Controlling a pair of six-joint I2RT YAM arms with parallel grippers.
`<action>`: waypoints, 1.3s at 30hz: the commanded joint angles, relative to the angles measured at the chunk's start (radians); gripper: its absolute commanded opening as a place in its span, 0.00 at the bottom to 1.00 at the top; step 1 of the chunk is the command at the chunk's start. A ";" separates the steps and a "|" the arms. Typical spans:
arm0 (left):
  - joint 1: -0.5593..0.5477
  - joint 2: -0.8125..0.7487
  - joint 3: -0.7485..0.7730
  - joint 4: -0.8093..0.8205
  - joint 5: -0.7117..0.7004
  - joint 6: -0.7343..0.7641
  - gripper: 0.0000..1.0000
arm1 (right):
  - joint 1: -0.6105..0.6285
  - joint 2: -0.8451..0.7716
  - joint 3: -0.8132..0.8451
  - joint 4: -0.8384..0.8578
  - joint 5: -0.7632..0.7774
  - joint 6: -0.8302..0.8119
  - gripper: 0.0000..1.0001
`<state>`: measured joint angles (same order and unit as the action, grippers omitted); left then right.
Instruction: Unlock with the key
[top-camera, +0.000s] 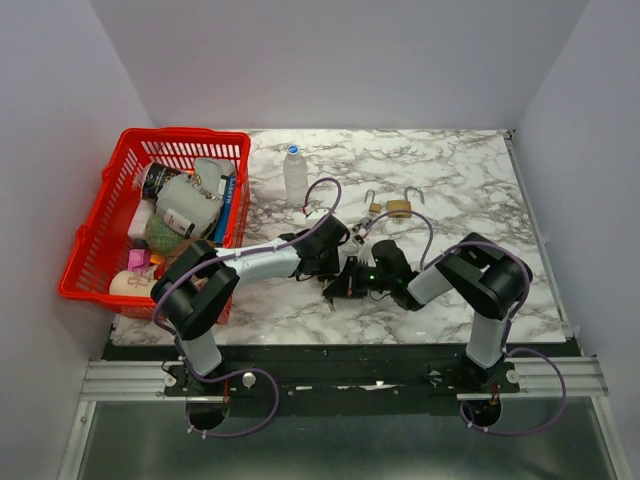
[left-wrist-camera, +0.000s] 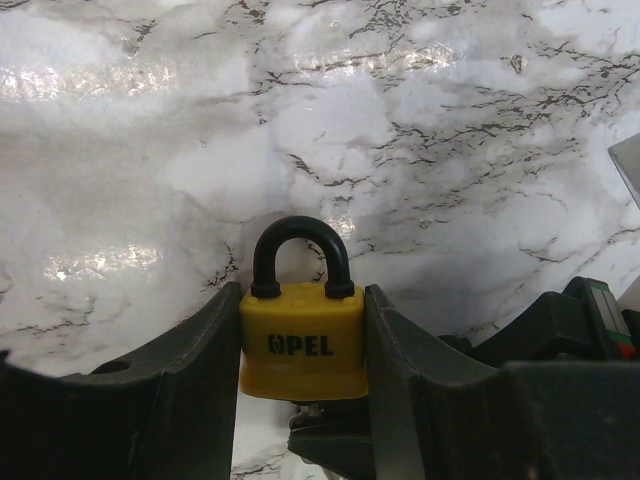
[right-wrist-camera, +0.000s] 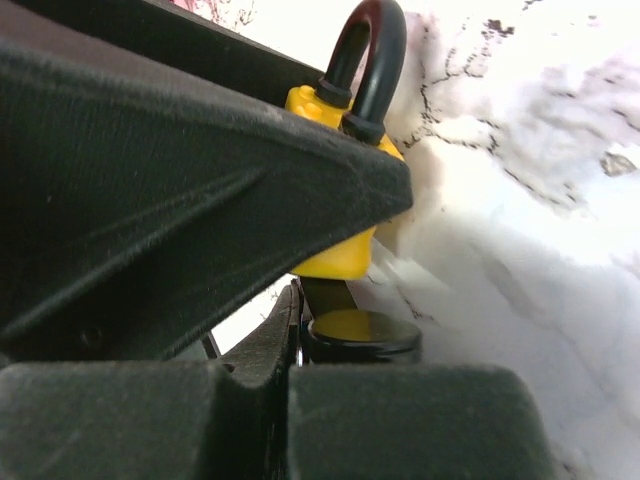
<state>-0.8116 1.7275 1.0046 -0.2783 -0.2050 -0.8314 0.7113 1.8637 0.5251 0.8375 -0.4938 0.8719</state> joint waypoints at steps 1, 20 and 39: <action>-0.020 -0.014 -0.009 -0.016 0.003 -0.008 0.00 | -0.009 0.051 0.021 -0.100 0.038 -0.016 0.01; -0.018 -0.046 0.038 -0.093 -0.100 0.072 0.05 | -0.027 -0.147 -0.148 -0.009 0.061 -0.037 0.01; 0.000 0.081 0.179 -0.209 -0.165 0.018 0.72 | -0.027 -0.756 -0.246 -0.512 0.230 -0.198 0.01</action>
<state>-0.8070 1.7988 1.1229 -0.4618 -0.3321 -0.8253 0.6865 1.2430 0.2951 0.4965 -0.3073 0.7197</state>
